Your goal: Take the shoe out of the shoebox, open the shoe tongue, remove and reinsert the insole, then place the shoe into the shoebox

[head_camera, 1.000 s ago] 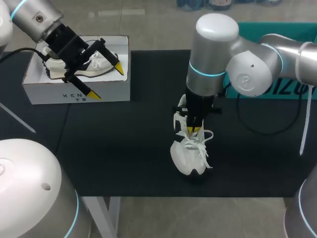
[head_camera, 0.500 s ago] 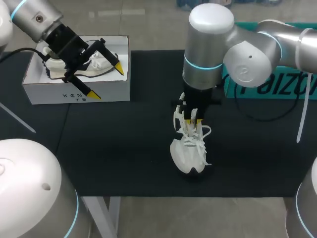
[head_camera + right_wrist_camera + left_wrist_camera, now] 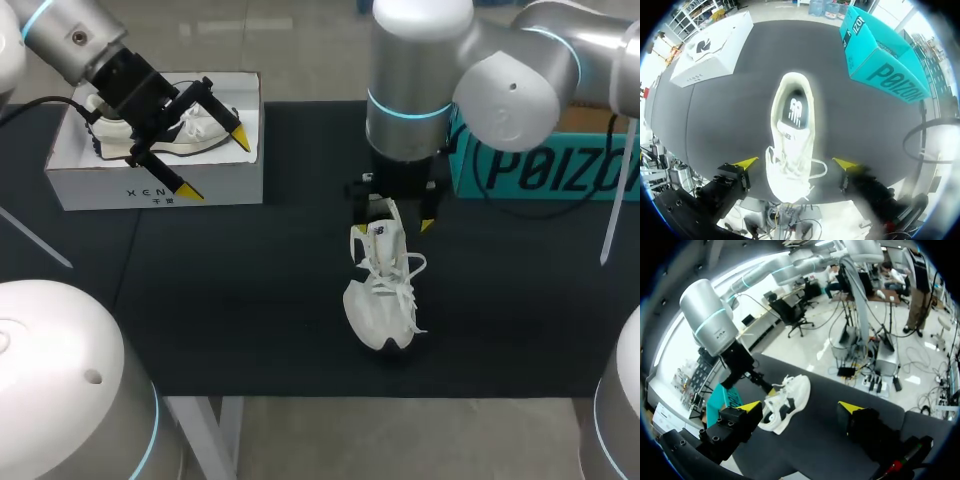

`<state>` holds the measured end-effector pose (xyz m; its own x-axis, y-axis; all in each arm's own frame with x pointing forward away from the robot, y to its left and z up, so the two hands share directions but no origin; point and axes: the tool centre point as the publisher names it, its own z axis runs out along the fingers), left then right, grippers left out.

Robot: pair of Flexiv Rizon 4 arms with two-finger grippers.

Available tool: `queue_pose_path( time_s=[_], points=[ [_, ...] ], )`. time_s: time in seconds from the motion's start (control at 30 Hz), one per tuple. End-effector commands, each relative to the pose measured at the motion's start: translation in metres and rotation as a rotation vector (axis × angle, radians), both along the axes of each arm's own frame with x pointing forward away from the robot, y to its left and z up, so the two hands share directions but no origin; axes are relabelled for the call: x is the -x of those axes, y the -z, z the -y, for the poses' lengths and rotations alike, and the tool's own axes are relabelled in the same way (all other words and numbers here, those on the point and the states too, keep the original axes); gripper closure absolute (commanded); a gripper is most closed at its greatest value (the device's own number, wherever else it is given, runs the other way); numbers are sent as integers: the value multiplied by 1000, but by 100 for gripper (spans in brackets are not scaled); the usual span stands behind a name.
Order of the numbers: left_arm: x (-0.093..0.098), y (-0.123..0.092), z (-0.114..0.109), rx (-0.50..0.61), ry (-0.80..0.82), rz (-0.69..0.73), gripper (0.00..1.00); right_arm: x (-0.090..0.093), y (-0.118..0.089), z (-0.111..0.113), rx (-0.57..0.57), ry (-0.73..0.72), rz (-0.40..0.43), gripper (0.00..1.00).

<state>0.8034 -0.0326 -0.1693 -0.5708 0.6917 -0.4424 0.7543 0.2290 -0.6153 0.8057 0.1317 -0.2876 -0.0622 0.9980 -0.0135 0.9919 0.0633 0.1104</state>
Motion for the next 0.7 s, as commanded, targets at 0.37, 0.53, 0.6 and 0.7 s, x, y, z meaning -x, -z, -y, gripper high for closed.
queue_pose_path(
  time_s=[0.37,0.53,0.6,0.7],
  points=[
    [0,0,0,-2,0,1,0,-39,-7,-8,73,-797,-146,100],
    [0,0,0,-2,0,1,0,-46,-19,10,169,-730,-117,0],
    [0,0,0,-2,0,1,0,-46,-19,10,169,-730,-117,0],
    [0,0,0,-2,0,1,0,-46,-19,10,169,-730,-117,0]
  ],
)
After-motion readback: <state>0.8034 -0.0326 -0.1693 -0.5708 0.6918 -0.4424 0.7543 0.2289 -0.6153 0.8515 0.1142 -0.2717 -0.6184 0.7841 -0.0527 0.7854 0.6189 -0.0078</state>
